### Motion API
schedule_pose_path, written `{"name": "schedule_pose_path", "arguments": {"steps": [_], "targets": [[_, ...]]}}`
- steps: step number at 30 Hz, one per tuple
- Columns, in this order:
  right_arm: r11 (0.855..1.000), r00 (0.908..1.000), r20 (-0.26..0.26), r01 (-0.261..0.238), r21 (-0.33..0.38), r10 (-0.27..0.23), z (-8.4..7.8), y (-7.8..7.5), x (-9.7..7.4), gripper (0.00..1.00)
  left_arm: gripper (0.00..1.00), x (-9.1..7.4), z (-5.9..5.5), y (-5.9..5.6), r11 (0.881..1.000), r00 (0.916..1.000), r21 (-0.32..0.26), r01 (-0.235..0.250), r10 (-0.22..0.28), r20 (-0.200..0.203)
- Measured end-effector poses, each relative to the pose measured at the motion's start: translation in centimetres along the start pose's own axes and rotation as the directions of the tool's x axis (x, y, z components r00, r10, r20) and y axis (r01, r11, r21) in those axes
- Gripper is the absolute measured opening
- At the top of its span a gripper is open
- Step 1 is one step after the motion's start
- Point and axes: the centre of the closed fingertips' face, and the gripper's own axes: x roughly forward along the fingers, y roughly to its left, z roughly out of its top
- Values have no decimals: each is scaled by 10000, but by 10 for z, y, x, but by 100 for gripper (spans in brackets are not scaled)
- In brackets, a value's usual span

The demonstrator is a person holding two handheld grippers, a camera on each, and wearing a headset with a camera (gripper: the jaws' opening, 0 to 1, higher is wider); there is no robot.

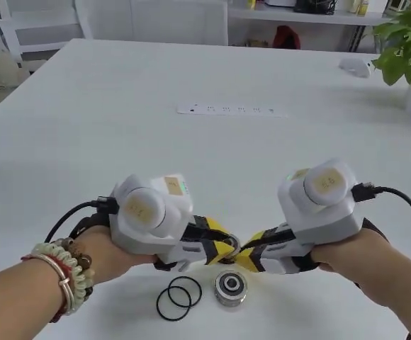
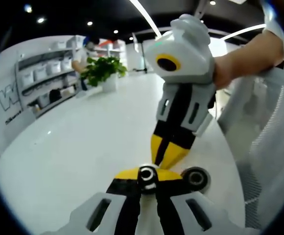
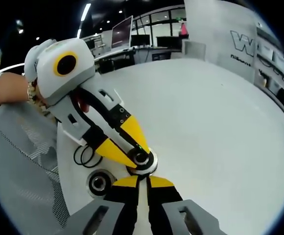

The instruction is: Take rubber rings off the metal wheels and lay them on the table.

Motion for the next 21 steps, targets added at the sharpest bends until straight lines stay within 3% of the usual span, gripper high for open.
{"name": "schedule_pose_path", "arguments": {"steps": [8, 13, 14, 17, 21], "targets": [[9997, 9997, 12, 245, 88, -245, 1, -5, 0, 0, 12, -1, -1, 1, 10000, 10000, -8, -53, 53, -19], [9918, 9987, 224, 436, 1197, -466, 3, -13, -4, 0, 12, -2, -1, 1, 10000, 10000, 56, -46, 46, -34], [9837, 9985, 284, 406, 1749, -463, 4, -13, -5, 0, 12, -2, -1, 2, 10000, 10000, 65, -43, 43, -38], [9720, 9977, 480, 357, 2323, -481, 6, -17, -6, 0, 12, -2, -1, 1, 9999, 10000, 95, -32, 33, -46], [9431, 9965, 756, 81, 3323, -352, 7, -17, -6, 0, 12, -2, -1, 1, 9998, 10000, 173, -44, 45, -62]]}}
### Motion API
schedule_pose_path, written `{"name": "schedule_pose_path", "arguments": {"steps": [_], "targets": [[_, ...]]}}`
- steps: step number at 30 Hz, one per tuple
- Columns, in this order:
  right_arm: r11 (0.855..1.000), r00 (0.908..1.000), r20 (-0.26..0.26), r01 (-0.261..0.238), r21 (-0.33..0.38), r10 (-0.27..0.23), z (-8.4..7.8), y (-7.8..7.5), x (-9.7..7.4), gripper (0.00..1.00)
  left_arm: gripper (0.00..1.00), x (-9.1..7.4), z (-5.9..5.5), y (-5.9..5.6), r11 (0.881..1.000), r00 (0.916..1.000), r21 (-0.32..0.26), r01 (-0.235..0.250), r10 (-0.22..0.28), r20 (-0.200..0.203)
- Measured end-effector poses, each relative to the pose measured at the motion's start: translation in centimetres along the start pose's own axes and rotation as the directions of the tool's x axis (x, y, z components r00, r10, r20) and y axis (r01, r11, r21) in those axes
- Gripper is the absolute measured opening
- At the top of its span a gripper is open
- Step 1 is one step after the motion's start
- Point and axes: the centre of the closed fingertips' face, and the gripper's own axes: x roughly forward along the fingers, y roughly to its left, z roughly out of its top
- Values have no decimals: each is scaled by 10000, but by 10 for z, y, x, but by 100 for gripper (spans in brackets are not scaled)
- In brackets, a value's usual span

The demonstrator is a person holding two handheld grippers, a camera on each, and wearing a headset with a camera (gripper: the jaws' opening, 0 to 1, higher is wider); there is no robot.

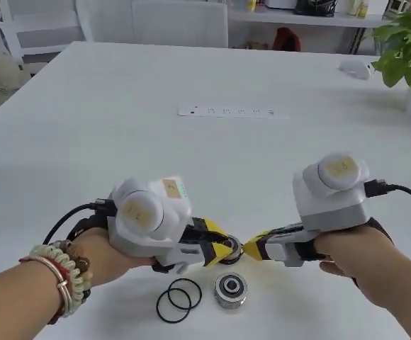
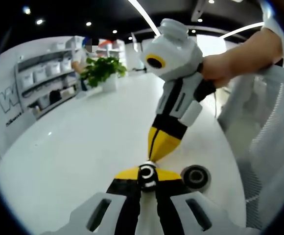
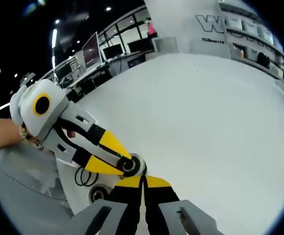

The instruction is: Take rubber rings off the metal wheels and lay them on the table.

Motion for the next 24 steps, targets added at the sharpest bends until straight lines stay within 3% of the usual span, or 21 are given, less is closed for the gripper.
{"name": "schedule_pose_path", "arguments": {"steps": [3, 6, 8, 14, 19, 24], "targets": [[9976, 9997, 176, -170, 677, 158, 1, 1, -1, 0, 12, 0, 0, 0, 10000, 10000, 15, -16, 16, 1], [9821, 9987, 364, -424, 1833, 363, 2, 4, -1, 0, 12, 0, 0, 0, 9999, 10000, -101, -13, 13, 9], [9740, 9977, 492, -556, 2196, 459, 3, 5, -2, 0, 12, 0, 0, 0, 9999, 10000, -127, -15, 15, 20], [9677, 9970, 584, -633, 2442, 505, 3, 8, -3, 0, 12, 0, 0, 0, 9995, 10000, -325, -34, 35, 38], [9418, 9952, 769, -830, 3257, 611, 5, 8, -2, 0, 12, -1, -1, 1, 9985, 9999, -526, -157, 160, 52], [9317, 9935, 874, -993, 3494, 731, 6, 11, -3, 0, 12, -2, -1, 3, 9969, 9997, -763, -216, 226, 128]]}}
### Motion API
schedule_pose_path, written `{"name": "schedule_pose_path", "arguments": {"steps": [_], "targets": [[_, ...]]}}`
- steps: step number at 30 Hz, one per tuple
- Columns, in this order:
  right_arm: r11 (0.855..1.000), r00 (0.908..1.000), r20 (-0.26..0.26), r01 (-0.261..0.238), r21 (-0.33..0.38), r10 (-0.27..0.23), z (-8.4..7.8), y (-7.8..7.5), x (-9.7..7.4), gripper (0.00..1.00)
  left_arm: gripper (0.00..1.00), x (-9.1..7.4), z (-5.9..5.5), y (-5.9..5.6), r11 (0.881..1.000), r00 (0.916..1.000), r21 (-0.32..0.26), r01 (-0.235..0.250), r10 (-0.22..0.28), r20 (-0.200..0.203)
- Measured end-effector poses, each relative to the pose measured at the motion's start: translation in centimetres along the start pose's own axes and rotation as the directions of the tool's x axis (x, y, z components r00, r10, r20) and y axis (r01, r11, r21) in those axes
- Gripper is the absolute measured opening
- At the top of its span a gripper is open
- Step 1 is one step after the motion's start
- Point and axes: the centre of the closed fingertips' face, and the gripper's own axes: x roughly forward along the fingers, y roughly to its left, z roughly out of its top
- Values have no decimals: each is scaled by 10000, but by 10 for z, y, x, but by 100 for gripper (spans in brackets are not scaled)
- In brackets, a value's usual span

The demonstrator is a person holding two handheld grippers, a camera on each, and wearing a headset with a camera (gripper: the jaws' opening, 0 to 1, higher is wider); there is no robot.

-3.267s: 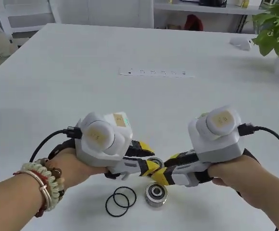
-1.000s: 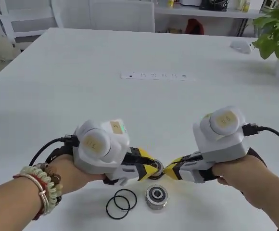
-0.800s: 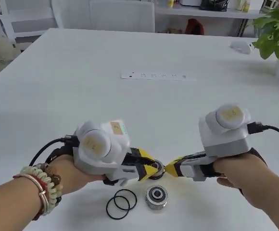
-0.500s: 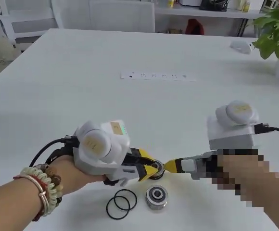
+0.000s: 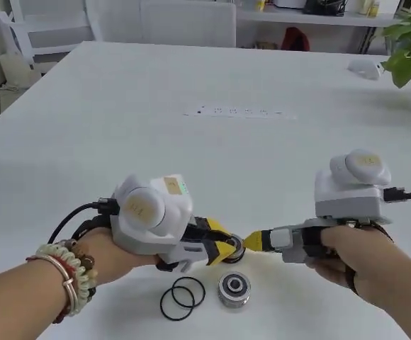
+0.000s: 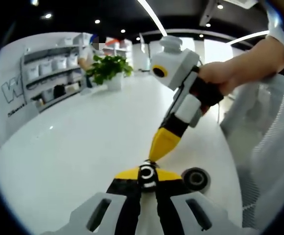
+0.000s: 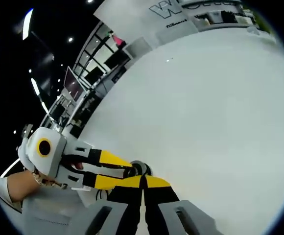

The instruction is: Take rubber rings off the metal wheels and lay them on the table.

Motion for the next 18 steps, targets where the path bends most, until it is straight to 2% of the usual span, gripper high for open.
{"name": "schedule_pose_path", "arguments": {"steps": [6, 11, 12, 13, 14, 15, 18], "targets": [[9963, 9982, 165, -583, 626, 574, 1, 7, 2, 0, 11, -3, 0, 5, 9995, 9999, -273, -139, 141, 48], [9970, 9979, -57, -643, 429, 646, -4, 11, 5, 0, 9, -1, -1, 4, 9998, 9998, -5, -213, 213, -59], [9959, 9970, 13, -773, 475, 773, -3, 14, 5, 0, 4, -1, -9, -4, 9992, 9990, -378, 141, -156, -418], [9965, 9979, -106, -638, 539, 645, -5, 12, 5, 0, 3, 6, -7, 4, 9997, 9999, -194, -122, 120, -81], [9972, 9980, -3, -633, 393, 633, -3, 10, 3, 0, 4, 6, -6, 4, 9996, 9999, -222, -149, 148, -56], [9970, 9979, 27, -644, 431, 644, -2, 9, 2, 0, 4, 7, -7, 6, 9999, 9998, 65, -112, 113, -133], [9967, 9981, 95, -621, 520, 617, -2, 7, 2, 0, 4, 6, -5, 5, 9998, 9998, -92, -173, 172, -51]]}}
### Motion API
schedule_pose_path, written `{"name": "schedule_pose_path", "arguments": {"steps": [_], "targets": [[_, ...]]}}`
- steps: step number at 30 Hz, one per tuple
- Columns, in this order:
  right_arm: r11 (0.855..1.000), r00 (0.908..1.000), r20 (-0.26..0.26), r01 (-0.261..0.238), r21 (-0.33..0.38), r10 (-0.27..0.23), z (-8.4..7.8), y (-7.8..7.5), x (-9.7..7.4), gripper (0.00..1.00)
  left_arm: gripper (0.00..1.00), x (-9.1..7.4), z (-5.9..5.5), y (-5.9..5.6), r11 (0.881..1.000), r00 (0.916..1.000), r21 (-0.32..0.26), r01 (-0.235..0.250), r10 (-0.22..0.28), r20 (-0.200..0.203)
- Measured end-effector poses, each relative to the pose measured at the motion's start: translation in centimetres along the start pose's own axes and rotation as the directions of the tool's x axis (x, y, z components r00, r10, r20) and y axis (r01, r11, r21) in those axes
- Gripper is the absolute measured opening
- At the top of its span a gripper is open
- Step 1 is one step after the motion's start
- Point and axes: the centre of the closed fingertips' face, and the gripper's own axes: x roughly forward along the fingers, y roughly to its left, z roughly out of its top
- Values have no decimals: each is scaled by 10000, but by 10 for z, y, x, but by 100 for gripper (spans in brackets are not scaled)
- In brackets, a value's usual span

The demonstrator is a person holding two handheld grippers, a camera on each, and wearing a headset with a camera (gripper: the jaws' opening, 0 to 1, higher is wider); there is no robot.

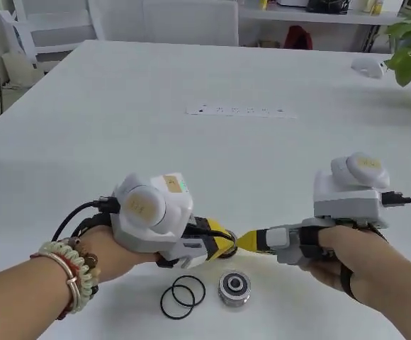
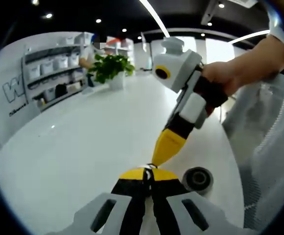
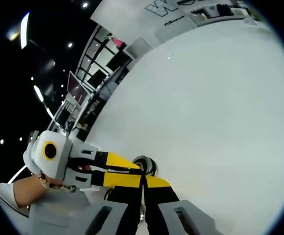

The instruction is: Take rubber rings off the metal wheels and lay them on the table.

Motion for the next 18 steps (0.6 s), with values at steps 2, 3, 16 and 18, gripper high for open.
{"name": "schedule_pose_path", "arguments": {"steps": [2, 3, 16, 18], "targets": [[10000, 10000, 18, 27, 32, -27, 0, 0, 0, 0, 4, 1, 1, 0, 10000, 10000, 31, -36, 36, 2], [10000, 10000, 29, 64, 31, -64, 0, -1, 0, 0, 5, 1, 1, -1, 9999, 10000, 167, -41, 41, -14], [9998, 9998, 62, 193, 52, -193, -1, -5, 0, 0, 14, -3, 4, 4, 9990, 9999, 421, -135, 138, -52], [9998, 9998, 58, 196, 49, -196, -1, -5, 0, 0, 16, -4, 4, 5, 9993, 9998, 319, -187, 188, -52]]}}
